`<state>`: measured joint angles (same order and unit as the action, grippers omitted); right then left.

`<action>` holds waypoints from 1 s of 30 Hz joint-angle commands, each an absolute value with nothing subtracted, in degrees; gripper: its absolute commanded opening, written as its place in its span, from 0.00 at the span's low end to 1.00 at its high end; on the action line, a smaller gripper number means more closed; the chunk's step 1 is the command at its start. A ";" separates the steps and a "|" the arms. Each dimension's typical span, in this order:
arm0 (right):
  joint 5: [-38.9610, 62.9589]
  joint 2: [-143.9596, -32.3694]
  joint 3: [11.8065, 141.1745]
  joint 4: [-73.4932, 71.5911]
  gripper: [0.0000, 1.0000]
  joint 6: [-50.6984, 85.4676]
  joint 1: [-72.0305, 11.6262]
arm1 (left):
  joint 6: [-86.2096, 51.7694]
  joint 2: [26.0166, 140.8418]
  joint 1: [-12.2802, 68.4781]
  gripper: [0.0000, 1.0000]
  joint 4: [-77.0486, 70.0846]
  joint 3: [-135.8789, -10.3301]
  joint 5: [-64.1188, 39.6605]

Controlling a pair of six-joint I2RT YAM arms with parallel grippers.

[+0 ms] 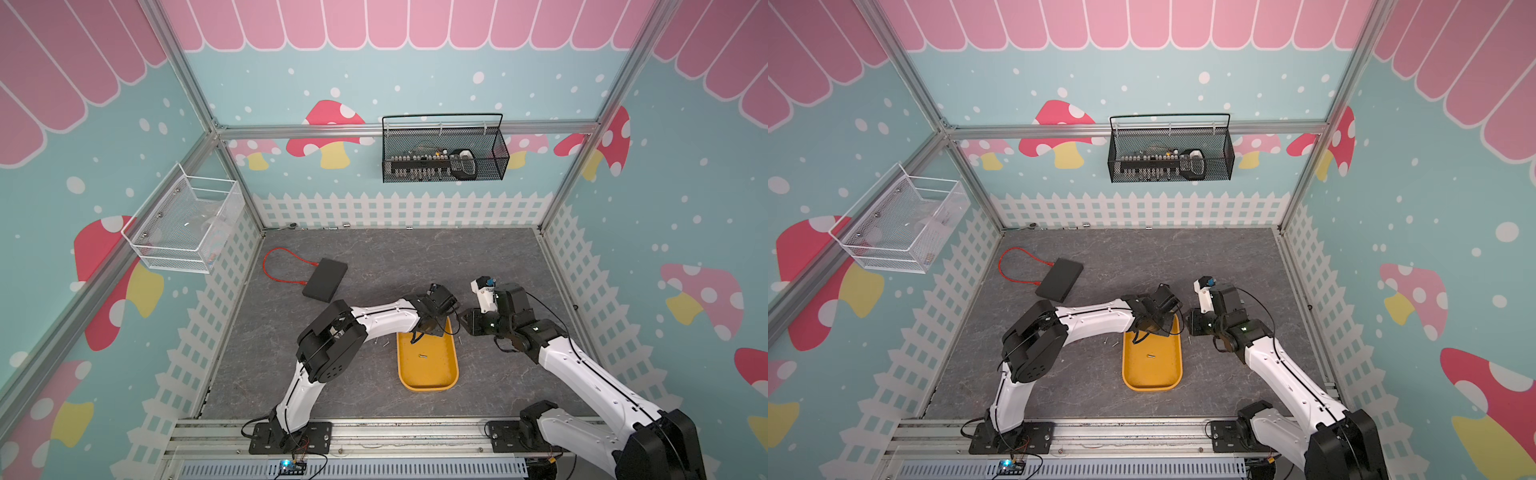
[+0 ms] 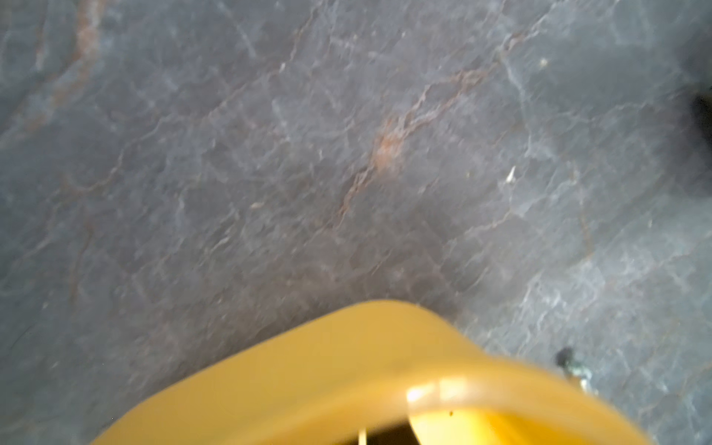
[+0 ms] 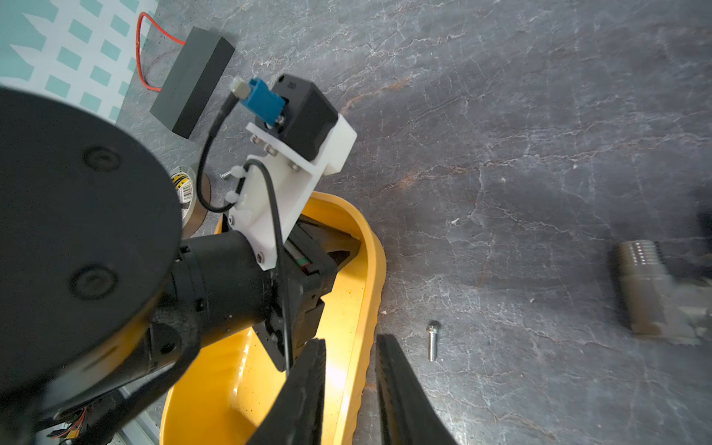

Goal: Take out the screws from the storage box
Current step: Pick up the screw from the storage box, then place the screw at the center of the board.

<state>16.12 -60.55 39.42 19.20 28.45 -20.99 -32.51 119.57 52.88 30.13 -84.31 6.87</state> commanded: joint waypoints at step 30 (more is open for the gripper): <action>17.74 -70.06 43.77 17.43 0.36 -2.45 -40.87 | -29.70 91.69 30.85 0.00 23.11 -54.75 -4.17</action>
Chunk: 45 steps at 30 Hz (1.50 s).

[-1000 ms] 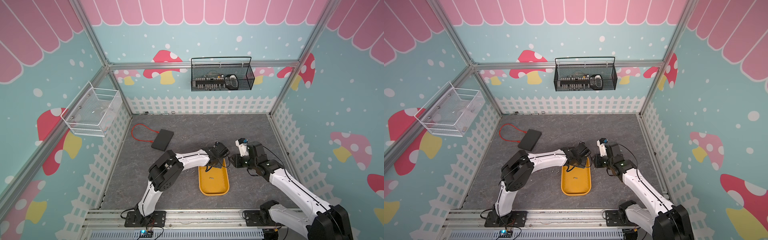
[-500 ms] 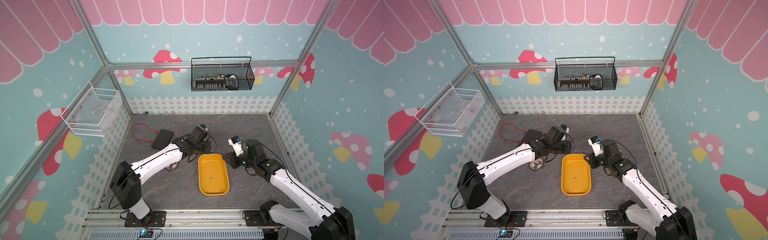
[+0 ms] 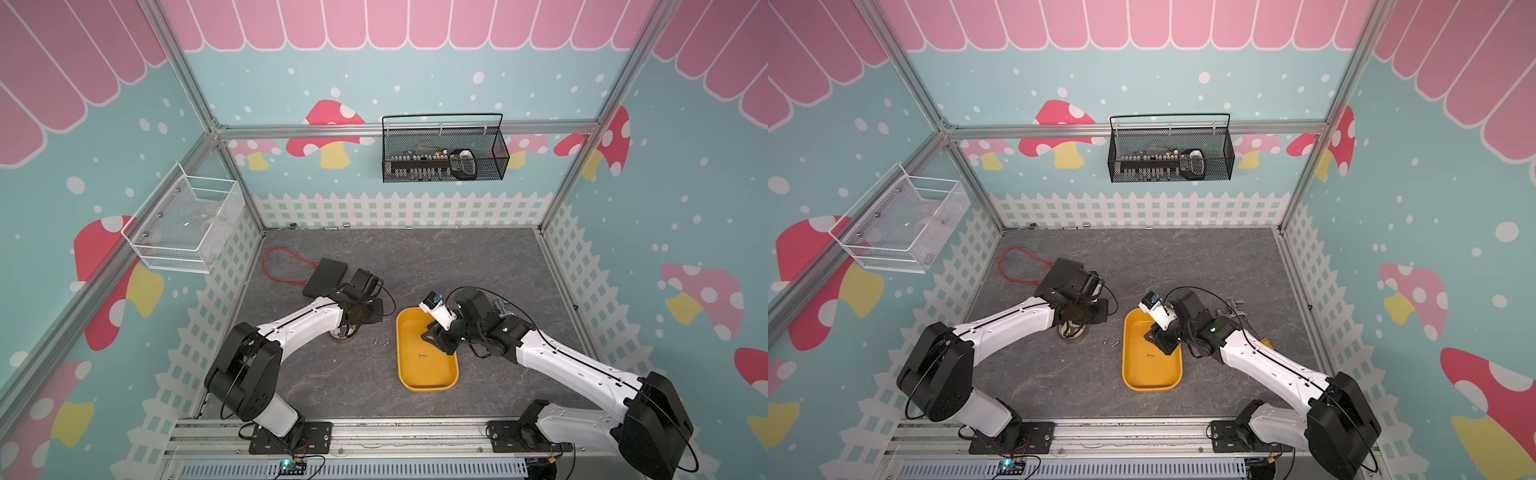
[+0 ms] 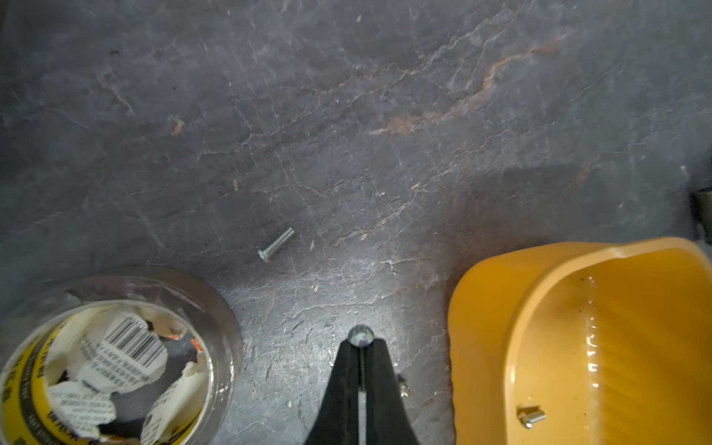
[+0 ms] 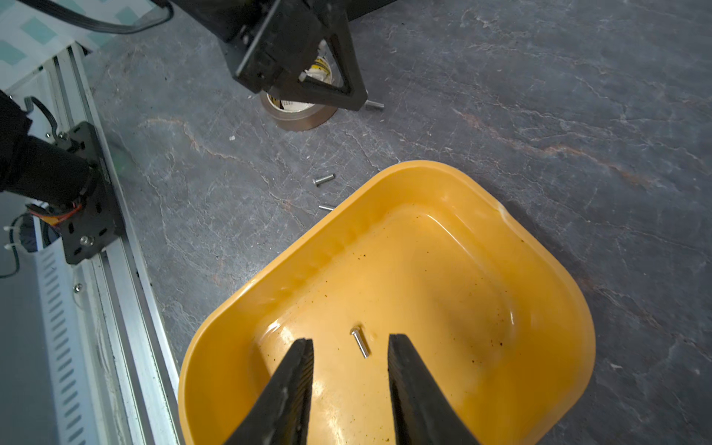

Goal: Take out the screws from the storage box
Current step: Place the screw at the center of the board.

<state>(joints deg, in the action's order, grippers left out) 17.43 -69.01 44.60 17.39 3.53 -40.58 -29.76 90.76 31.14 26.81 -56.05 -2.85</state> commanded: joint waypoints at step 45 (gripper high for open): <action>9.53 -92.69 48.87 22.94 0.35 -12.81 -47.45 | -29.88 97.39 31.90 0.26 22.24 -53.98 -2.96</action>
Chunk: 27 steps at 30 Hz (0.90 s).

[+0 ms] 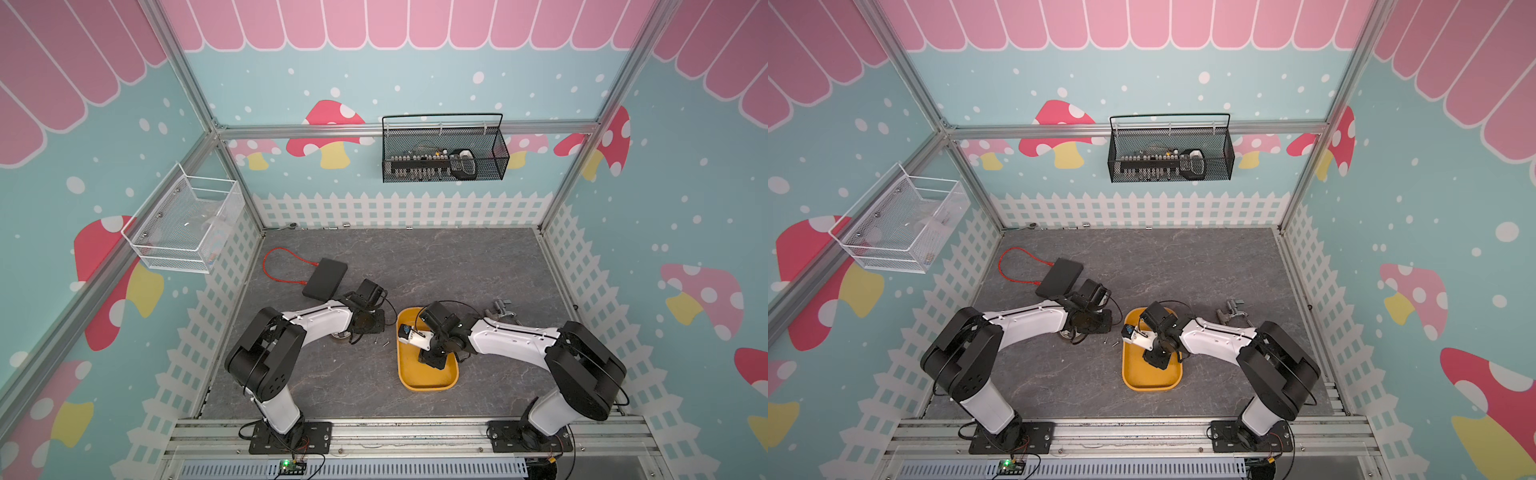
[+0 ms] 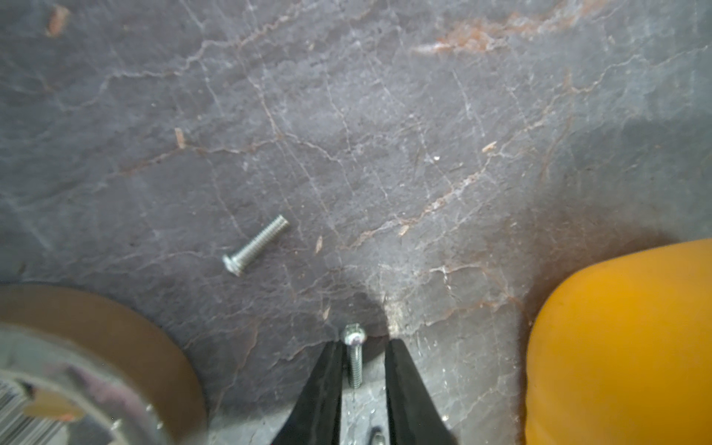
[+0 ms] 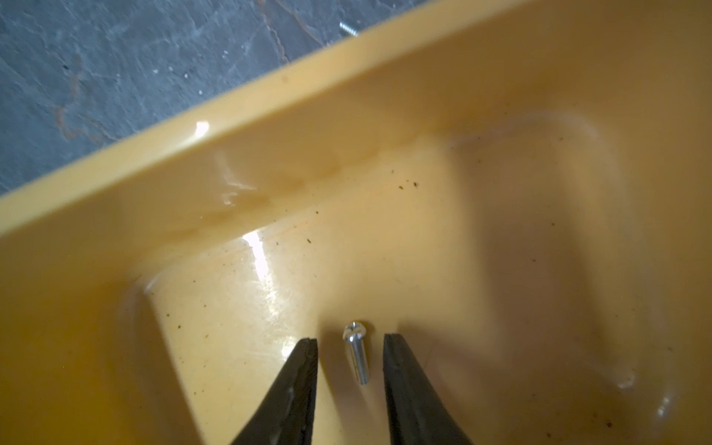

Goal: Take out the screws from the storage box
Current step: Place the screw at the center of the board, then pick up the screw from the storage box.

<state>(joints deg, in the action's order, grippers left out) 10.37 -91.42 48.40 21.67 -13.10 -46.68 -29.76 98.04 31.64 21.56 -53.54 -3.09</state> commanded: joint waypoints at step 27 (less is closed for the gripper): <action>9.28 -92.73 54.20 21.84 0.00 -5.86 -48.96 | -29.84 91.72 30.42 0.29 20.36 -53.53 -0.61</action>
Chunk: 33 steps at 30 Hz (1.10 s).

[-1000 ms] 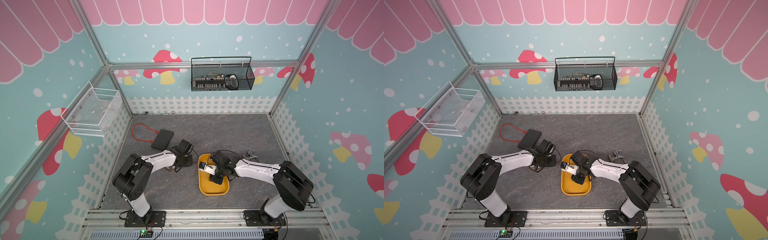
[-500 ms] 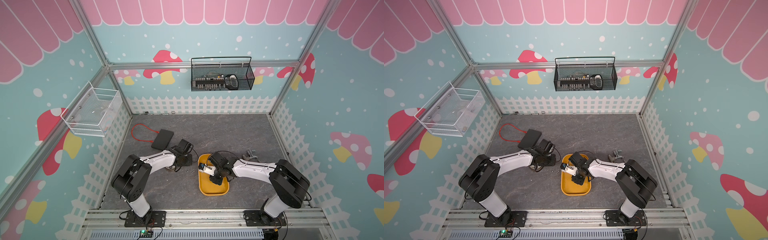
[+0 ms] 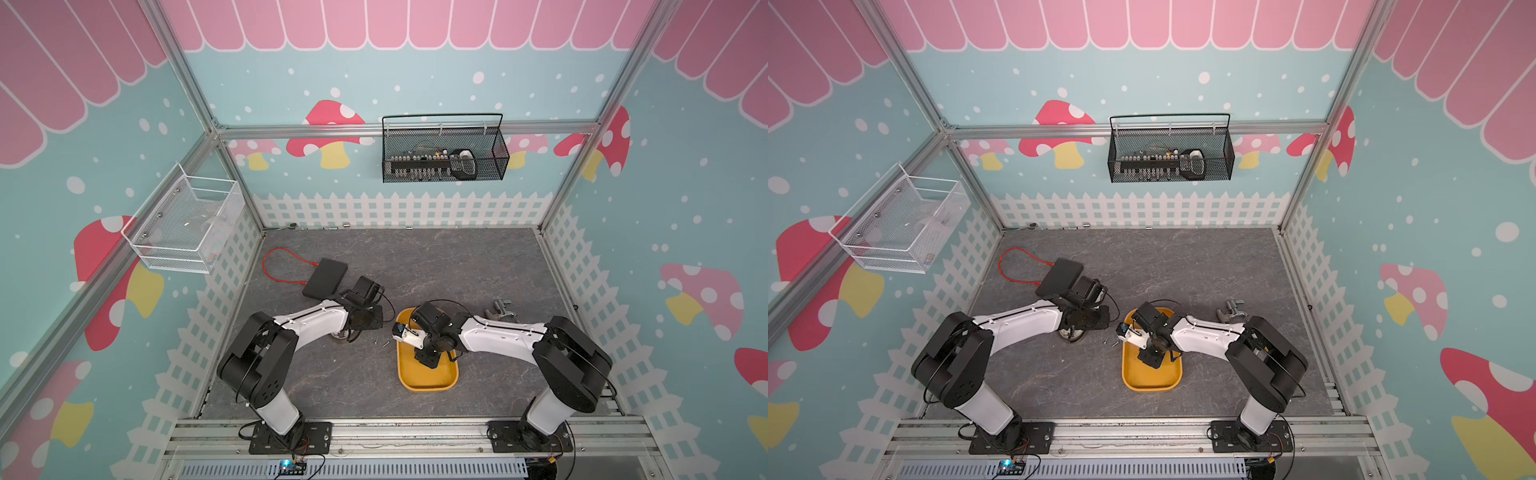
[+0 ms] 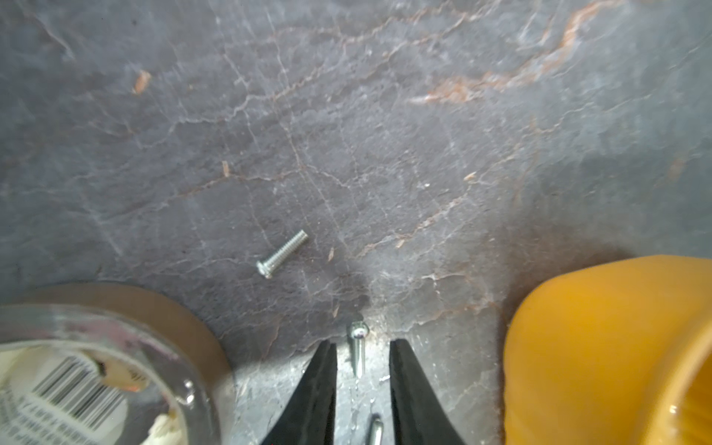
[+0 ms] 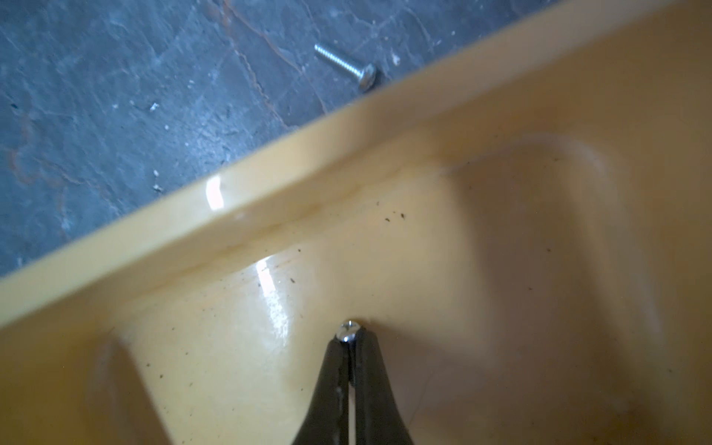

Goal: Take out the screws from the storage box
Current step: Pick up the screw from the storage box, then place the screw at the center of the board.

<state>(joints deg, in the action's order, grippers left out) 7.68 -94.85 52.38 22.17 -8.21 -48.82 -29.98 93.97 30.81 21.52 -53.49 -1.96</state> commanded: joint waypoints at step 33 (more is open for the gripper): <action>15.77 -74.06 45.98 22.65 0.00 6.27 -18.31 | -24.16 84.97 24.54 0.59 6.33 -49.24 -7.19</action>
